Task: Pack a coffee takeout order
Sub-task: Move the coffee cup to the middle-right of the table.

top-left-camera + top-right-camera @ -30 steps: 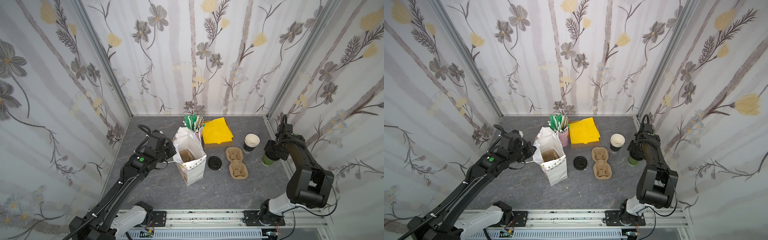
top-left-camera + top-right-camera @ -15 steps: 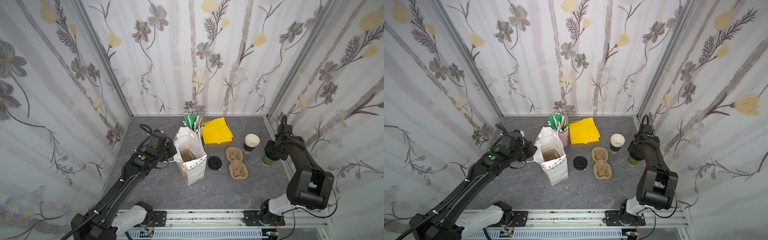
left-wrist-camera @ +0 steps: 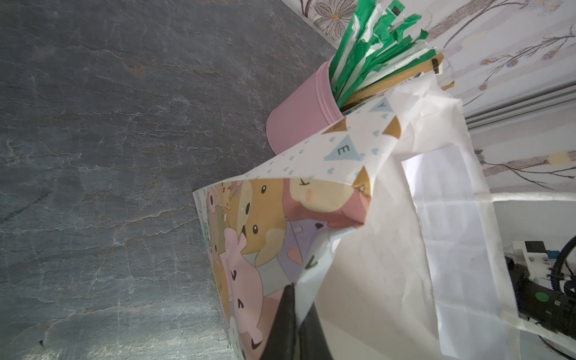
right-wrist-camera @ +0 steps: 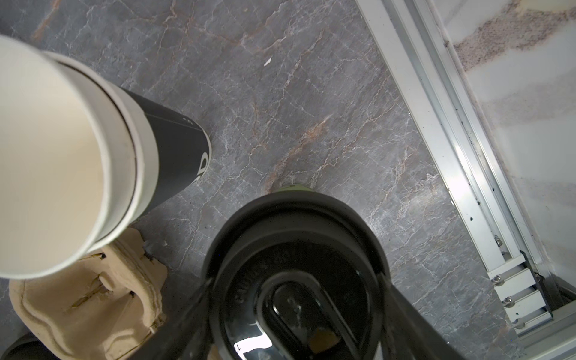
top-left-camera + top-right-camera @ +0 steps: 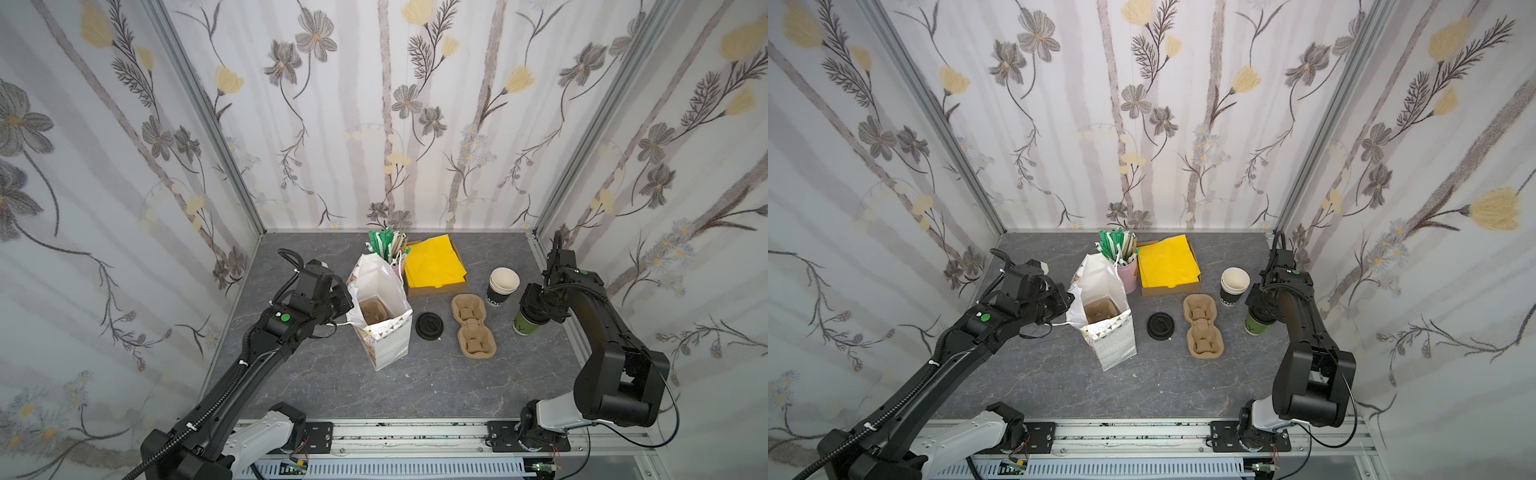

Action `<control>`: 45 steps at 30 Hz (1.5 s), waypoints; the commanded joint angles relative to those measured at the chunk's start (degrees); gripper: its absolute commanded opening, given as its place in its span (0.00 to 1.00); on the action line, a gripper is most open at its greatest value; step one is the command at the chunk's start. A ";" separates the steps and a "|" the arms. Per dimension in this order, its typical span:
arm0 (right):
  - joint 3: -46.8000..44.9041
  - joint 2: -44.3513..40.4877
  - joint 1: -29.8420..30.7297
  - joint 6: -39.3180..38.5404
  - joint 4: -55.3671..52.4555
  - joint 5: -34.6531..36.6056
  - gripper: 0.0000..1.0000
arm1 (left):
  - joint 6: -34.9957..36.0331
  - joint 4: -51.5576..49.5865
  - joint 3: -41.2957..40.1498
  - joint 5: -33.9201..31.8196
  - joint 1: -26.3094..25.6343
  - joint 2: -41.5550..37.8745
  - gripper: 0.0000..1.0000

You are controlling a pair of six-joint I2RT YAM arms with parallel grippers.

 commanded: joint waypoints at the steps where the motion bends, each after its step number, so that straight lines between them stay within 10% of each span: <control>1: -0.49 0.77 0.63 -1.19 0.79 1.74 0.78 | 0.43 -0.46 -0.19 0.26 0.07 -0.26 0.00; 28: -4.07 -1.61 2.84 4.05 4.86 -0.29 0.77 | 7.92 0.97 1.52 4.30 -0.06 0.35 0.03; 35: -3.73 -3.16 2.92 3.95 4.58 -1.00 0.78 | 10.96 1.62 2.66 2.76 -0.09 -1.58 0.30; 45: -2.17 -2.41 3.10 7.26 0.06 -4.24 0.78 | 1.46 1.64 4.87 3.38 -0.11 0.07 0.36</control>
